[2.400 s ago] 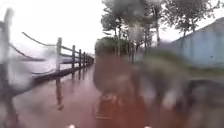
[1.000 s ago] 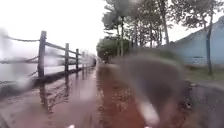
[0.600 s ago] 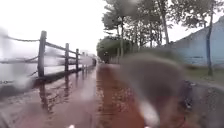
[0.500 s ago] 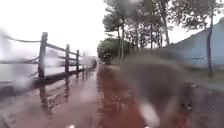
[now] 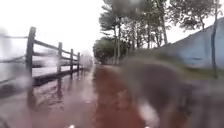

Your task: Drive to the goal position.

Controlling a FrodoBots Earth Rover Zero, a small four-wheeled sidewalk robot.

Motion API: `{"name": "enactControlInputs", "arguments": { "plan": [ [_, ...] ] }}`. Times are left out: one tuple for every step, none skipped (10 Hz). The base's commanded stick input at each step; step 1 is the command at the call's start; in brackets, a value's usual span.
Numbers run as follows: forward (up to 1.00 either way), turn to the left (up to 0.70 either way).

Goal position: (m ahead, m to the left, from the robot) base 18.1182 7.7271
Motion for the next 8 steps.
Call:
{"name": "enactControlInputs", "arguments": {
  "plan": [
    [1.00, 0.00],
    [1.00, 0.00],
    [1.00, 0.00],
    [1.00, 0.00],
    [1.00, 0.00],
    [1.00, 0.00],
    [1.00, 0.00],
    [1.00, 0.00]
  ]
}}
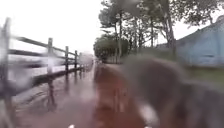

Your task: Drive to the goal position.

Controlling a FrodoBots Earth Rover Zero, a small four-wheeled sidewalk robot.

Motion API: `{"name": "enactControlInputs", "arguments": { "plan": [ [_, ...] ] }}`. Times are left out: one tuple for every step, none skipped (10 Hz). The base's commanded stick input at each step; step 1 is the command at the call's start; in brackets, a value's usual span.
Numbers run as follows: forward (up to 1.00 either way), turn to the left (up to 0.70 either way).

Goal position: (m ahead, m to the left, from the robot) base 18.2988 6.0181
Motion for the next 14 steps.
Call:
{"name": "enactControlInputs", "arguments": {
  "plan": [
    [1.00, 0.00],
    [1.00, 0.00],
    [1.00, 0.00],
    [1.00, 0.00],
    [1.00, 0.00],
    [1.00, 0.00],
    [1.00, 0.00],
    [1.00, 0.00],
    [1.00, 0.00],
    [1.00, 0.00],
    [1.00, 0.00],
    [1.00, 0.00],
    [1.00, 0.00],
    [1.00, 0.00]
  ]
}}
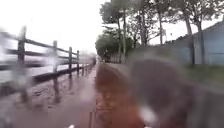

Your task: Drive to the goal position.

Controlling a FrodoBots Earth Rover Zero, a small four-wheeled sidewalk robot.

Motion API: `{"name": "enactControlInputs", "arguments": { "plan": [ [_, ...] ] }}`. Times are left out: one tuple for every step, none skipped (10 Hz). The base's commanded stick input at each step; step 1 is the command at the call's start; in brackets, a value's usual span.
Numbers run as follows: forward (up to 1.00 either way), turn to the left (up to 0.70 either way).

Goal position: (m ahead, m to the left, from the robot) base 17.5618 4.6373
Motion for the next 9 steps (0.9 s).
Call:
{"name": "enactControlInputs", "arguments": {
  "plan": [
    [1.00, 0.00],
    [1.00, 0.00],
    [1.00, 0.00],
    [1.00, 0.00],
    [1.00, 0.00],
    [1.00, 0.09],
    [1.00, 0.40],
    [1.00, 0.40],
    [1.00, 0.40]
  ]
}}
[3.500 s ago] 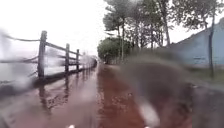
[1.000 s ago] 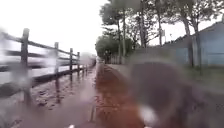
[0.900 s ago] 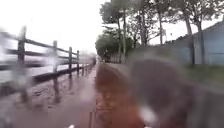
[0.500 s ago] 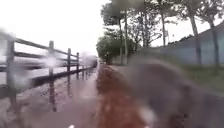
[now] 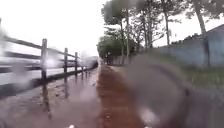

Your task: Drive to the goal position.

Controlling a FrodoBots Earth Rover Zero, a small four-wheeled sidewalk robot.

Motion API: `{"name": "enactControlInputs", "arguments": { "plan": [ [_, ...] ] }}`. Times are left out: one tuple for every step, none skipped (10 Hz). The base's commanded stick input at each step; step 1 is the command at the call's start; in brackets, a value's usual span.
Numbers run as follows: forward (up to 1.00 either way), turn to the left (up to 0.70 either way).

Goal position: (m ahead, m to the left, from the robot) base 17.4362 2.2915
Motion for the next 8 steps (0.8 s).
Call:
{"name": "enactControlInputs", "arguments": {
  "plan": [
    [1.00, 0.40],
    [1.00, 0.40],
    [1.00, 0.10],
    [1.00, 0.00],
    [1.00, 0.00],
    [1.00, 0.00],
    [1.00, 0.00],
    [1.00, 0.00]
  ]
}}
